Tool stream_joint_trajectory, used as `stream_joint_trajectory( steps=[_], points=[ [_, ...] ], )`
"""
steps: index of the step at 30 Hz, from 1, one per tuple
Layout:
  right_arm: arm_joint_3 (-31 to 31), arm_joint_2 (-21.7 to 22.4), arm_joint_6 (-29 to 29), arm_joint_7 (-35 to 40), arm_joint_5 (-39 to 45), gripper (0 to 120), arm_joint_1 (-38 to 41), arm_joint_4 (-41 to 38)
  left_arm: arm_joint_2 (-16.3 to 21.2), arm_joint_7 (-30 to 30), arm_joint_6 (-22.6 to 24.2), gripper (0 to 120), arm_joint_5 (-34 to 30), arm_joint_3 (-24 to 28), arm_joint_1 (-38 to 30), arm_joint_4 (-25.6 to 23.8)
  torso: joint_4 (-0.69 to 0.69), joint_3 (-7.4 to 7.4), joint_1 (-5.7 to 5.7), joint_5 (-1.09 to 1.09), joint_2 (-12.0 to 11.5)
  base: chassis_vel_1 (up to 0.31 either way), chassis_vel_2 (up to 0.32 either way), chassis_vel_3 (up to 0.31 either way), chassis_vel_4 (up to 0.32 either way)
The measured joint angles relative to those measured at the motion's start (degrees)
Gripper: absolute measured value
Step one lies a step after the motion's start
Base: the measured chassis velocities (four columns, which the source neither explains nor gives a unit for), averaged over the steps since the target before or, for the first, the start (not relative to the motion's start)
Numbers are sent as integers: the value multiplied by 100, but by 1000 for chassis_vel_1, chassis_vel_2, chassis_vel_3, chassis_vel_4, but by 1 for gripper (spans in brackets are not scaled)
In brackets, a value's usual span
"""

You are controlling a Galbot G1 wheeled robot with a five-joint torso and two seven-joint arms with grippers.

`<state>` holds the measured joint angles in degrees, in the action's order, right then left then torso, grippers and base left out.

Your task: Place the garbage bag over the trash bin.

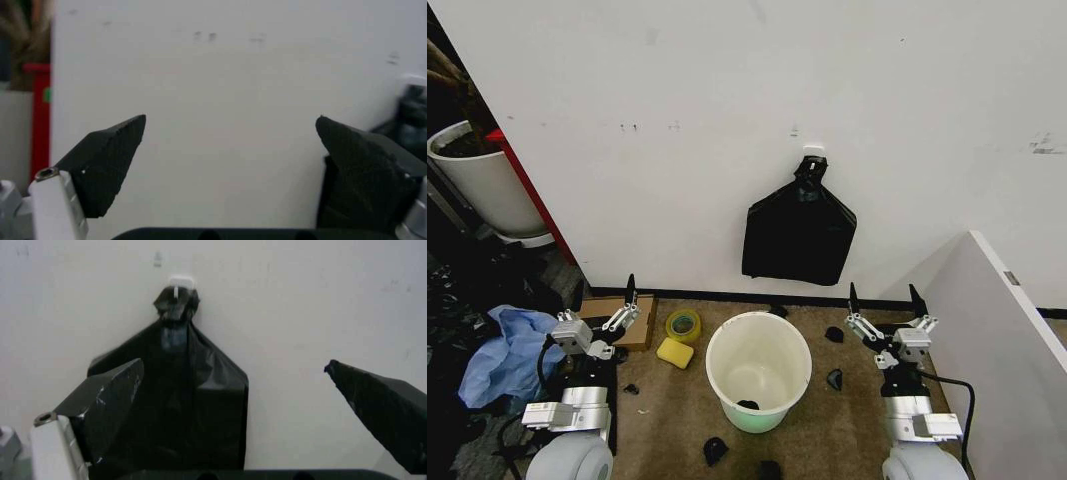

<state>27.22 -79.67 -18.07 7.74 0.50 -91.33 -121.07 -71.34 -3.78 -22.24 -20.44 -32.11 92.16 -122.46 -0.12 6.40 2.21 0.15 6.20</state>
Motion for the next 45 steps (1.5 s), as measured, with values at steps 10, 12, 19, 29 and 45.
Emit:
stream_joint_trajectory(
  steps=[10, 12, 19, 29, 45],
  points=[
    [-188, 164, 135, 88, 41, 100, 332, 428, 64, 848, -218, 100, -55, -84, 145, 77, 1, 0, 0, -1, 0, 0, 0, 0, 0],
    [-338, 179, 194, 168, 275, 100, 366, 481, 48, 1059, -290, 100, -53, -85, 109, 124, 0, 0, 0, -1, 0, 0, 0, 0, 0],
    [-662, 201, 451, 339, 701, 100, 580, 501, -107, 948, -292, 100, 142, -53, 168, 124, 0, 0, 0, 0, 0, 0, 0, 0, 0],
    [-1382, 169, 1081, 495, 2738, 100, 1812, 960, -344, 723, -373, 100, 422, -97, 491, 24, 2, 0, 0, -1, 0, 0, 0, 0, 0],
    [-967, -321, 1087, -482, 6459, 100, 3682, 2266, -51, 254, -212, 100, 294, -102, 181, 201, 0, 0, 1, 0, 0, 0, 0, 0, 0]
  ],
)
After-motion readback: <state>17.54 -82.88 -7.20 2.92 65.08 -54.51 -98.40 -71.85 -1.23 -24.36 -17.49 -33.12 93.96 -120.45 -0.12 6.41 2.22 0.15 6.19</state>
